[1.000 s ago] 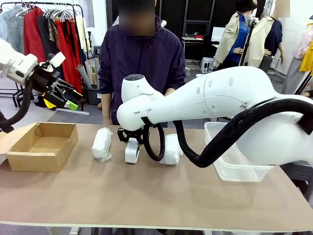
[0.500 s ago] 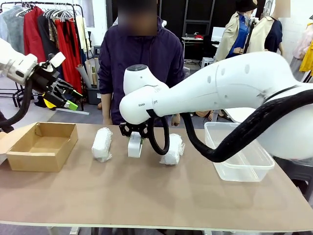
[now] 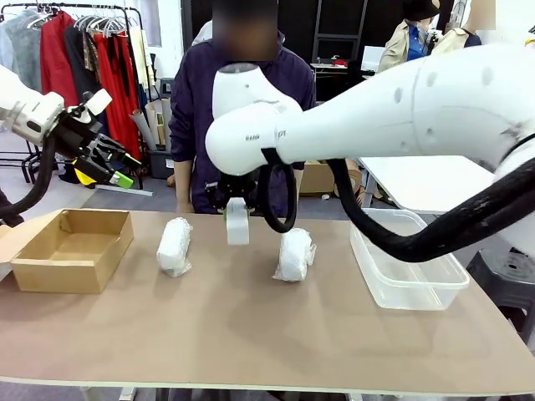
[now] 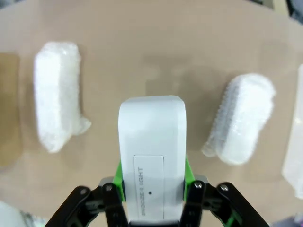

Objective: Separate and place wrapped and unwrapped clocks.
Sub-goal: Pick up the Digital clock indicated by the person.

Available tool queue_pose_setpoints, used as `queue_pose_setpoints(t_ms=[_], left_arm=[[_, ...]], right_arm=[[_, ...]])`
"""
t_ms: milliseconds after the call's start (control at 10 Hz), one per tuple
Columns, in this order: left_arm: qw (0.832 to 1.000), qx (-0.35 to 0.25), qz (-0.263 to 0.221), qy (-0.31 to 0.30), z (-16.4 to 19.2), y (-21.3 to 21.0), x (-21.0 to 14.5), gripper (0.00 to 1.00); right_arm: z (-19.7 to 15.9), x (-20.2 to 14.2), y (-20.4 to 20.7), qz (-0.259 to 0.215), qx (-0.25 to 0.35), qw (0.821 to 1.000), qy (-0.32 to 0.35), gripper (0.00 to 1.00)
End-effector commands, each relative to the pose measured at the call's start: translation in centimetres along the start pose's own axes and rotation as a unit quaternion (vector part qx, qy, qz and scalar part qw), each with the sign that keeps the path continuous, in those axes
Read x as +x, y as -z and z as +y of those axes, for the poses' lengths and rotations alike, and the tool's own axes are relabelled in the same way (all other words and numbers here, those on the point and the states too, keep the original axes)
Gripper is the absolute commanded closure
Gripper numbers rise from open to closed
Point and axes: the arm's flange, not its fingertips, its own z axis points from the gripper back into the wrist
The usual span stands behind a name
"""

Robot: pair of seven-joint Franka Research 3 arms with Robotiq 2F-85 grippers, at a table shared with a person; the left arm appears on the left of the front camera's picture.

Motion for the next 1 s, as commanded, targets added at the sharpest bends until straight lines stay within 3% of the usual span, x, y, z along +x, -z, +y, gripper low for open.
queue_pose_setpoints(t_ms=[0,300,400,900], left_arm=[[1.000,0.001,-0.004,-0.001,-0.1,-0.1,0.2,0.00],[1.000,0.001,-0.004,-0.001,-0.1,-0.1,0.2,0.00],[1.000,0.001,-0.004,-0.001,-0.1,-0.1,0.2,0.00],[1.000,0.001,-0.004,-0.001,-0.1,-0.1,0.2,0.00]], right_arm=[[-2.0,-0.8,-3.9,0.009,0.013,0.999,-0.036,1.00],[-4.3,-1.3,-10.6,0.004,0.023,0.997,-0.076,1.00],[-5.1,-1.2,-11.9,0.003,0.023,0.994,-0.108,1.00],[-8.1,-1.4,-16.4,-0.045,0.040,0.992,-0.110,1.00]])
